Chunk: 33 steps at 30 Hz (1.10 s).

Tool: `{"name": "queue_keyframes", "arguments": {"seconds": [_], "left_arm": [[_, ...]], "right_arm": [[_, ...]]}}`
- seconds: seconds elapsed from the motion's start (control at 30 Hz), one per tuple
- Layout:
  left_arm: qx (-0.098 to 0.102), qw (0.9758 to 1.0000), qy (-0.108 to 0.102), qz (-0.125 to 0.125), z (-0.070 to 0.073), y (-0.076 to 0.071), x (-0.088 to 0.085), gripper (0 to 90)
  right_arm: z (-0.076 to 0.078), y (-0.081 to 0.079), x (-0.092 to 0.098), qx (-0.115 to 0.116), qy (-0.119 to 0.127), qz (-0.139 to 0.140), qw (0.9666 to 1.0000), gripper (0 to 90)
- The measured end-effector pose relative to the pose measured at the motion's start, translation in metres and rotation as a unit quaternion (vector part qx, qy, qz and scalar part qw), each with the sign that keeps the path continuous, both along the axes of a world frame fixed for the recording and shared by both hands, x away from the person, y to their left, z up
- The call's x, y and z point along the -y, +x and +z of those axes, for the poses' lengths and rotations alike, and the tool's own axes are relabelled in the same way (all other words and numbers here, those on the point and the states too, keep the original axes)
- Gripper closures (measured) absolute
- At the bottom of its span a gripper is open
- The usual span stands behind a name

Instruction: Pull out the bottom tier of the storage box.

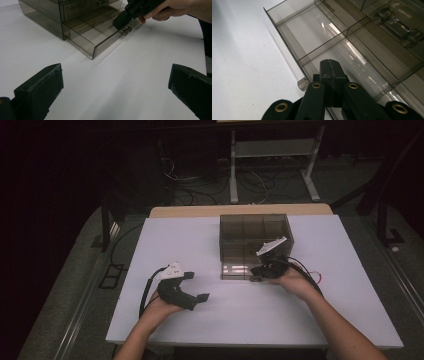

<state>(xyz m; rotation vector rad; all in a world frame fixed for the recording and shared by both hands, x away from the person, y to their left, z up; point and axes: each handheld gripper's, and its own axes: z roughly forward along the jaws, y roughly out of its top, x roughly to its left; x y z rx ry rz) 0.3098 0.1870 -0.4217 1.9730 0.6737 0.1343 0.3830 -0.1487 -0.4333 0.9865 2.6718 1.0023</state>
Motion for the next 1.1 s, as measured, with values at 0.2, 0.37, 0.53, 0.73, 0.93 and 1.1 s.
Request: {"name": "queue_keyframes", "arguments": {"seconds": [0.2, 0.37, 0.53, 0.73, 0.93, 1.1], "left_arm": [[0.0, 1.0, 0.0, 0.0, 0.0, 0.0, 0.0, 0.0], [0.0, 1.0, 0.0, -0.001, 0.0, -0.0001, 0.0003, 0.0], [0.0, 1.0, 0.0, 0.0, 0.0, -0.0001, 0.0002, 0.0], [0.0, 1.0, 0.0, 0.0, -0.0002, 0.0, 0.0003, 0.0], [-0.001, 1.0, 0.001, -0.001, -0.0002, -0.0001, 0.0005, 0.0], [0.0, 1.0, 0.001, 0.0, -0.0002, 0.0001, 0.0003, 0.0]], "right_arm": [[0.0017, -0.0019, 0.002, 0.0, 0.001, 0.0, 1.0, 89.5], [0.0016, -0.0026, 0.0027, 0.0, 0.003, 0.0, 1.0, 89.6], [0.0016, -0.0035, 0.0028, 0.0, 0.002, 0.004, 1.0, 89.6], [0.0016, -0.0039, 0.0029, 0.0, 0.002, 0.005, 1.0, 89.6], [0.0017, -0.005, 0.0028, -0.002, 0.002, 0.005, 1.0, 89.6], [0.0018, -0.0053, 0.0028, -0.002, 0.002, 0.007, 1.0, 89.5]]}}
